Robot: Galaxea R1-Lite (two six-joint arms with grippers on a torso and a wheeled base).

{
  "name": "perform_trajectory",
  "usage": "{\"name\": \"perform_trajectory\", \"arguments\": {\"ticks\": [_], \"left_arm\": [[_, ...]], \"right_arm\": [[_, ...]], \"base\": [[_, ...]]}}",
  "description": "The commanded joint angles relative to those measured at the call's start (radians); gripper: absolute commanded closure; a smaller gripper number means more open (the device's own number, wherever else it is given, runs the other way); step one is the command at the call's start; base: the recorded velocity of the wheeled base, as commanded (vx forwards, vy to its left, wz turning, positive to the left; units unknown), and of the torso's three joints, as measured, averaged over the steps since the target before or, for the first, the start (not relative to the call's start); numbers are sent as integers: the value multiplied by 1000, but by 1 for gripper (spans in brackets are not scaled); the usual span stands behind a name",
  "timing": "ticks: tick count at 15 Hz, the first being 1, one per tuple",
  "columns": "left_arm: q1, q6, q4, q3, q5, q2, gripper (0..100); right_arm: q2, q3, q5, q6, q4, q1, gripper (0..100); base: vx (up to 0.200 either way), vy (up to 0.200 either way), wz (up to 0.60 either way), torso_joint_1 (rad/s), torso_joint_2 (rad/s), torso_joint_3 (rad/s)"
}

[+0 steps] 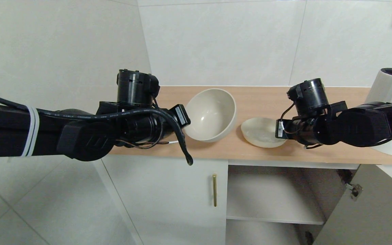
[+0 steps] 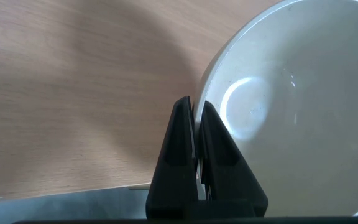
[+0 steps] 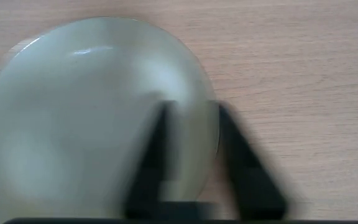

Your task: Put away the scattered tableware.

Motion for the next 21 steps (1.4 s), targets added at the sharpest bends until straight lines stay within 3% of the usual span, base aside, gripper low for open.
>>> {"name": "perform_trajectory", "arguments": {"ticks": [1, 9, 11, 12, 13, 18, 20, 21], "left_arm": [[0, -1, 0, 0, 0, -2, 100], [0, -1, 0, 8, 2, -16, 100], [0, 10, -3, 63, 2, -65, 100], [0, 10, -3, 67, 2, -70, 100], [3, 30, -3, 136, -8, -139, 100], [6, 104, -5, 284, -58, -290, 100], [17, 196, -5, 374, -112, -369, 100], [17, 208, -5, 382, -121, -378, 100]], "right_arm": [[-3, 0, 1, 0, 0, 1, 100], [-55, 0, 9, 6, 23, 1, 100], [-161, 7, 151, 45, 128, 1, 100], [-170, 7, 165, 49, 138, 1, 100], [-259, 9, 302, 85, 259, -2, 100], [-360, 77, 326, 82, 314, -5, 100], [-420, 169, 369, 77, 312, -6, 100], [-443, 199, 392, 72, 306, -6, 100]], "base": [[0, 0, 0, 0, 0, 0], [0, 0, 0, 0, 0, 0], [0, 0, 0, 0, 0, 0], [0, 0, 0, 0, 0, 0], [0, 0, 0, 0, 0, 0], [0, 0, 0, 0, 0, 0], [0, 0, 0, 0, 0, 0], [0, 0, 0, 0, 0, 0]]}}
